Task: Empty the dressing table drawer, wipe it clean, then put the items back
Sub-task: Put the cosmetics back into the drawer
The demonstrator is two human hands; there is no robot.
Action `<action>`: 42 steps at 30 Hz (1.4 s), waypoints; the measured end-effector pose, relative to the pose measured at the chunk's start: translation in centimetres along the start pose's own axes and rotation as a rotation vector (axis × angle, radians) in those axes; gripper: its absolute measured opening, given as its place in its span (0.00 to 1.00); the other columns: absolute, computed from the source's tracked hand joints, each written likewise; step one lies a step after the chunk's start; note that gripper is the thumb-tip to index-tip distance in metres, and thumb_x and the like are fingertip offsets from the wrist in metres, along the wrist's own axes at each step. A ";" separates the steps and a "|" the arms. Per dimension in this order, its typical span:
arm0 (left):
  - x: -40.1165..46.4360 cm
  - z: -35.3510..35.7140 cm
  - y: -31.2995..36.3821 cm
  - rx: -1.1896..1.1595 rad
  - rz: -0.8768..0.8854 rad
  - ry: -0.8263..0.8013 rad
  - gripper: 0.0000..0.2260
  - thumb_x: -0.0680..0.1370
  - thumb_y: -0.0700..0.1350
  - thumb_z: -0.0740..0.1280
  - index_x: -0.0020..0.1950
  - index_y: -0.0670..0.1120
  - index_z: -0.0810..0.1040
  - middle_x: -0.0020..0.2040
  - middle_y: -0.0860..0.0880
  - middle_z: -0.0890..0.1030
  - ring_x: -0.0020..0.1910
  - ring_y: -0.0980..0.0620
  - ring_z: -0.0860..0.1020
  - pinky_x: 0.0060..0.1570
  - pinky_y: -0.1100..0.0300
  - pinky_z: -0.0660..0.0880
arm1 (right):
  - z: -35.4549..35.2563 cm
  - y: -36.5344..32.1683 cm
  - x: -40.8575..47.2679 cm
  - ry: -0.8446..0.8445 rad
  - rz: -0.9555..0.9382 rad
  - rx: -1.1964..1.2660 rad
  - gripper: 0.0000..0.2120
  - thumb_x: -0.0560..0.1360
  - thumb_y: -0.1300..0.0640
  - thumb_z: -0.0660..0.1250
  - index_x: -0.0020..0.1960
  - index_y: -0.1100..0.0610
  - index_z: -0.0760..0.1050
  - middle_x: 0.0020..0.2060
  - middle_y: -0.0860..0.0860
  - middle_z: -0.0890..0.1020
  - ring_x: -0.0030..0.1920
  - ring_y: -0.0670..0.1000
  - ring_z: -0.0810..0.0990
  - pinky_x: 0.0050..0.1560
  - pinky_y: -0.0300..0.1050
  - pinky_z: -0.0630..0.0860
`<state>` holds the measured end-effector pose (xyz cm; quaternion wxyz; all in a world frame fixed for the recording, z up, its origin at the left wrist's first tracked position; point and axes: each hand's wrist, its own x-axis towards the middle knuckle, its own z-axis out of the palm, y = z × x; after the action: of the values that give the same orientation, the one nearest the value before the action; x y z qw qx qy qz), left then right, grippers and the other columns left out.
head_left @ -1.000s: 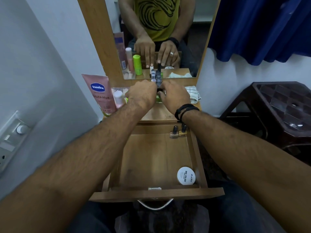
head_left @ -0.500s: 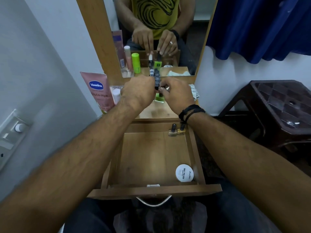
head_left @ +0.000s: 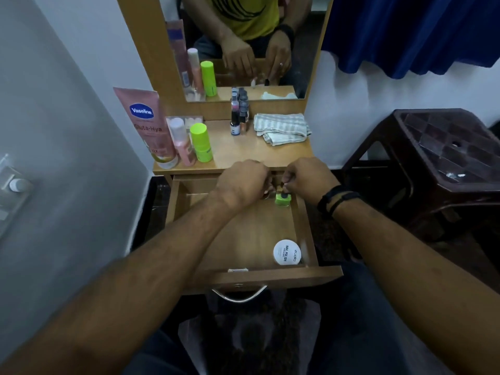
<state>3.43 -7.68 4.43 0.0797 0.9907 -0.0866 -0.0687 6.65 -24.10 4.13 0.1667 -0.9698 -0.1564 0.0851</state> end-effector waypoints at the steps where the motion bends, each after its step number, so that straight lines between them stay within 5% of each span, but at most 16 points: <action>1: 0.1 1.0 0.0 -0.031 -0.004 -0.006 0.10 0.79 0.49 0.66 0.58 0.52 0.82 0.56 0.45 0.81 0.55 0.40 0.80 0.52 0.52 0.77 | 0.7 0.3 0.1 0.002 -0.001 -0.008 0.04 0.71 0.60 0.73 0.46 0.54 0.84 0.46 0.53 0.86 0.51 0.54 0.81 0.46 0.42 0.73; 9: 0.7 5.5 -0.5 -0.155 -0.082 -0.020 0.13 0.81 0.53 0.61 0.60 0.52 0.80 0.59 0.47 0.78 0.57 0.40 0.79 0.56 0.47 0.77 | 3.7 1.7 0.6 0.049 -0.037 -0.088 0.09 0.77 0.57 0.67 0.53 0.57 0.82 0.52 0.56 0.83 0.54 0.59 0.80 0.53 0.50 0.76; 18: 1.9 6.7 -0.1 -0.180 -0.079 -0.003 0.14 0.83 0.53 0.60 0.62 0.50 0.79 0.59 0.46 0.77 0.56 0.39 0.78 0.54 0.46 0.76 | 5.9 2.7 1.6 0.108 -0.086 -0.172 0.09 0.77 0.56 0.64 0.53 0.57 0.80 0.51 0.55 0.81 0.50 0.62 0.79 0.50 0.56 0.76; 28: 1.8 6.5 0.7 -0.112 -0.115 0.025 0.15 0.84 0.55 0.57 0.64 0.49 0.74 0.60 0.47 0.76 0.56 0.40 0.78 0.45 0.50 0.70 | 6.5 3.2 1.1 0.300 -0.167 -0.327 0.08 0.76 0.52 0.65 0.48 0.53 0.81 0.43 0.51 0.84 0.45 0.59 0.79 0.47 0.52 0.71; 42: 1.2 5.7 1.5 -0.097 -0.156 0.015 0.11 0.84 0.52 0.59 0.62 0.47 0.71 0.60 0.43 0.78 0.57 0.39 0.78 0.44 0.49 0.70 | 6.6 3.5 0.5 0.234 -0.084 -0.290 0.10 0.78 0.51 0.63 0.57 0.53 0.77 0.54 0.52 0.81 0.55 0.57 0.76 0.52 0.52 0.70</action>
<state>3.54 -10.17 -1.09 0.1225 0.9899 -0.0054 -0.0715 6.61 -25.10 -3.32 0.0459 -0.9796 -0.1869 -0.0587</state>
